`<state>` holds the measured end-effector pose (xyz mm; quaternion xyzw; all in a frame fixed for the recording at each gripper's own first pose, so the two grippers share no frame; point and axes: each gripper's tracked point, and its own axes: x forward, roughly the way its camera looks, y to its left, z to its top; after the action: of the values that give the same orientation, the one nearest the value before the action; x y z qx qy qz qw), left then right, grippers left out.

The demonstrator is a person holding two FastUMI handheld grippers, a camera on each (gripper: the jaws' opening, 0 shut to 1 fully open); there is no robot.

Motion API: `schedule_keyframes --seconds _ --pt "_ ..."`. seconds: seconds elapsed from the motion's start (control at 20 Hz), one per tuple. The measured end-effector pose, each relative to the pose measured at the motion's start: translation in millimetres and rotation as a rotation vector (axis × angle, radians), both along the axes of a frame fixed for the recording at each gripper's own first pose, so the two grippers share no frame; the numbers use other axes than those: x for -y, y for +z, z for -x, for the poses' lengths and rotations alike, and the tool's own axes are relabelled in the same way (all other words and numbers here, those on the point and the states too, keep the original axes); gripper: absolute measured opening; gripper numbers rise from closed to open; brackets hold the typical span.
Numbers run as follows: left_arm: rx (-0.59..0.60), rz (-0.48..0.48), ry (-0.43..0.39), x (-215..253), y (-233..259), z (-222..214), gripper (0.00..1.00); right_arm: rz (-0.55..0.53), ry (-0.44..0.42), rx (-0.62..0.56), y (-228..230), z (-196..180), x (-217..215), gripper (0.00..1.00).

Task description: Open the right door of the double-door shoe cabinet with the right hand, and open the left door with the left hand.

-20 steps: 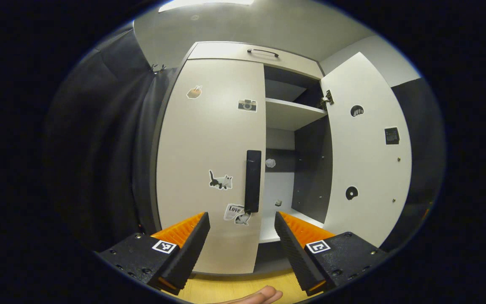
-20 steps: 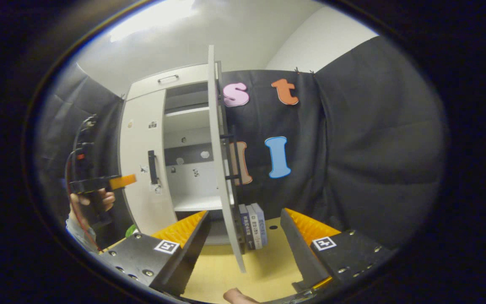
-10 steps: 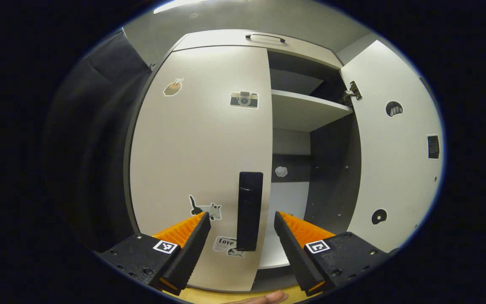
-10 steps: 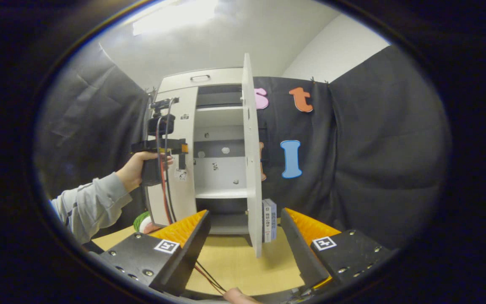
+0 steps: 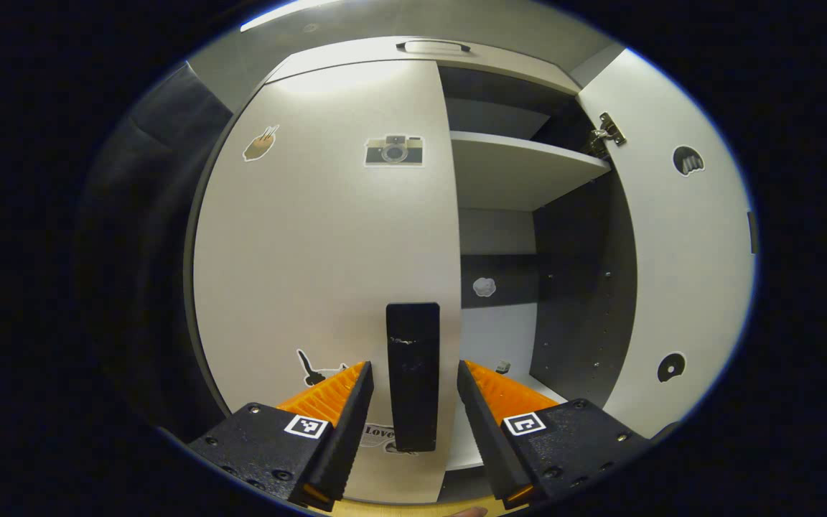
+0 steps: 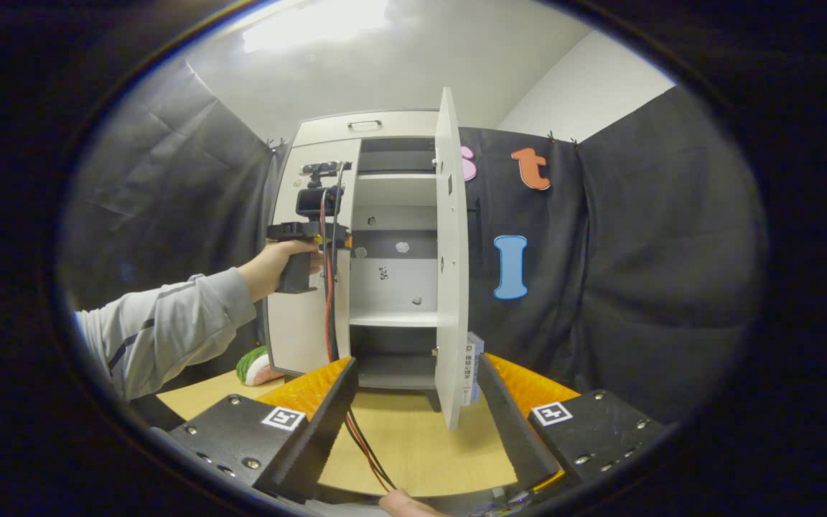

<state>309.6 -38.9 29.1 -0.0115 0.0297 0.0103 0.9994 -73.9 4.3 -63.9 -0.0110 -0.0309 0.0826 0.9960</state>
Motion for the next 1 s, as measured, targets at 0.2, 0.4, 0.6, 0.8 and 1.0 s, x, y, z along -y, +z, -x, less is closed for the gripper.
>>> schedule_keyframes --seconds 0.2,0.4,0.6,0.8,1.0 --pt "-0.015 -0.034 0.031 -5.9 -3.2 -5.3 0.64 0.022 -0.023 0.019 2.8 1.5 11.1 0.99" --pt "-0.013 -0.032 0.030 -3.5 1.5 -7.5 0.51 -0.035 -0.044 0.007 5.8 -1.8 18.1 0.95" --pt "-0.051 -0.012 0.040 -5.5 -0.5 -3.6 0.29 -0.039 -0.042 -0.007 5.0 -1.7 14.3 0.99" --pt "-0.086 0.021 0.015 -6.3 -1.0 12.3 0.24 -0.022 -0.034 -0.006 6.8 -1.3 7.2 0.99" --pt "-0.087 0.018 -0.018 -10.1 2.2 34.8 0.24 -0.023 -0.043 -0.005 7.2 -4.4 5.7 0.99"
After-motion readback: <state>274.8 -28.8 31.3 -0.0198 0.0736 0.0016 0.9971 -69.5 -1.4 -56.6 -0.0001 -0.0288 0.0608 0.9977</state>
